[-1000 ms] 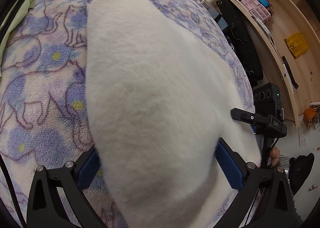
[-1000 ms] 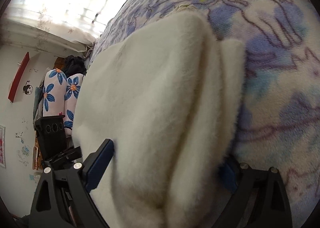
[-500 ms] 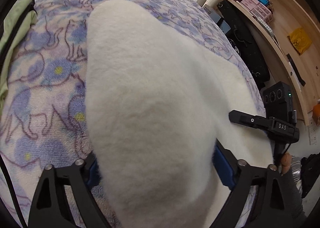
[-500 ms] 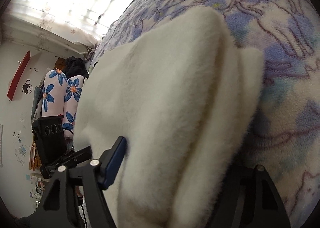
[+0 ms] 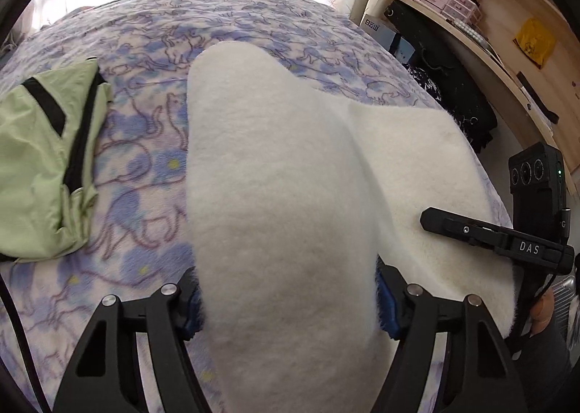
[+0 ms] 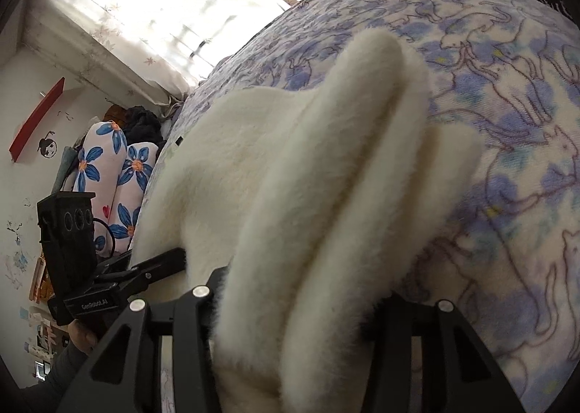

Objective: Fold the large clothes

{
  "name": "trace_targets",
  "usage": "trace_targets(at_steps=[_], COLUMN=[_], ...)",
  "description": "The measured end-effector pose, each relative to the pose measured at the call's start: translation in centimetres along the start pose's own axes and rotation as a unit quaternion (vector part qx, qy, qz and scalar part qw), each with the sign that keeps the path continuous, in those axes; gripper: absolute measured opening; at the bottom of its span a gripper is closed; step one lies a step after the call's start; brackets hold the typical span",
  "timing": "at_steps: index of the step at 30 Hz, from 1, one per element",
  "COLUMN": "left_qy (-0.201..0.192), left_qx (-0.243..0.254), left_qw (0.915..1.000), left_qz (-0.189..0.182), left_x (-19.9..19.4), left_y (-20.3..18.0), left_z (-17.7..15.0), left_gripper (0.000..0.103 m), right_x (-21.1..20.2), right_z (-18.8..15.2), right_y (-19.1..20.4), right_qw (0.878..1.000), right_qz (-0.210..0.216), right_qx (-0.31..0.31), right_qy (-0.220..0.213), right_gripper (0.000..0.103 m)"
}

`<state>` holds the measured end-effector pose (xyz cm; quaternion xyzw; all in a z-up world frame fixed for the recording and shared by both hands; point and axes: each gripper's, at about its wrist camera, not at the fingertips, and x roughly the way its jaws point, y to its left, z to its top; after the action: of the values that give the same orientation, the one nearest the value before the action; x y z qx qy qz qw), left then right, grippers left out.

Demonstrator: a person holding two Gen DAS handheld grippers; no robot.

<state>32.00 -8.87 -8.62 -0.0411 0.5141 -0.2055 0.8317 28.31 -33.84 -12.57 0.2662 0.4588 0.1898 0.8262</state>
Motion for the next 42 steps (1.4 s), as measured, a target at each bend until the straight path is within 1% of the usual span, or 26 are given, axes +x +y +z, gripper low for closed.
trace_targets(at_steps=[5,8,15,20,22,25,28,30,35,36,38,40,41,42], left_qy=[-0.009,-0.018,-0.044,-0.063,-0.067,-0.07,-0.072,-0.076,-0.078,-0.074,-0.064,-0.042,-0.031,-0.035], left_qx=[-0.017,-0.026,-0.062,-0.068,-0.066,-0.056,-0.049,-0.049,-0.053,-0.053,-0.06,-0.069,-0.071,-0.074], left_qw=[0.9998,0.9994,0.9966,0.9937,0.9929,0.9924,0.9919,0.9912,0.991,0.9914,0.9918,0.9921,0.992,0.9915], left_qz=[0.005,0.016,0.034,0.062,0.073,0.085,0.092,0.097,0.095,0.094,0.093,0.096,0.1,0.1], left_x=[-4.7,-7.9,-15.8,-20.5,-21.8,-22.8,-22.5,-21.5,-17.0,-15.7,-13.3,-10.2,-8.8,-7.9], left_y=[2.6,4.5,10.6,15.8,17.9,21.3,24.9,27.6,33.3,34.5,36.5,38.8,39.8,40.6], left_z=[-2.1,-3.2,-4.9,-4.2,-3.0,-0.5,2.7,4.6,8.1,8.6,9.1,9.0,8.7,8.2], left_gripper=[0.071,0.071,0.071,0.071,0.071,0.071,0.071,0.071,0.071,0.071,0.071,0.072,0.077,0.08], right_x=[0.2,0.6,3.0,6.2,7.7,10.4,13.8,16.4,22.8,24.0,27.1,30.3,32.0,32.9], right_z=[-1.7,-2.4,-2.4,-0.8,0.2,2.5,5.4,7.2,10.6,11.1,11.8,12.0,11.7,11.4], right_y=[4.3,7.3,16.0,22.1,24.1,26.5,27.9,28.4,27.9,27.6,26.2,24.7,23.7,23.0], right_qw=[1.0,0.999,0.996,0.992,0.991,0.99,0.989,0.989,0.99,0.99,0.991,0.994,0.995,0.996], right_qz=[0.023,0.032,0.067,0.089,0.095,0.101,0.105,0.105,0.098,0.098,0.092,0.077,0.059,0.045], right_qx=[-0.005,-0.017,-0.06,-0.085,-0.094,-0.101,-0.101,-0.103,-0.102,-0.099,-0.093,-0.064,-0.055,-0.054], right_qy=[-0.001,0.004,0.02,0.021,0.02,0.016,0.012,0.008,-0.001,-0.002,0.01,0.037,0.051,0.056], right_gripper=[0.046,0.047,0.046,0.046,0.046,0.046,0.046,0.046,0.046,0.046,0.046,0.047,0.051,0.055])
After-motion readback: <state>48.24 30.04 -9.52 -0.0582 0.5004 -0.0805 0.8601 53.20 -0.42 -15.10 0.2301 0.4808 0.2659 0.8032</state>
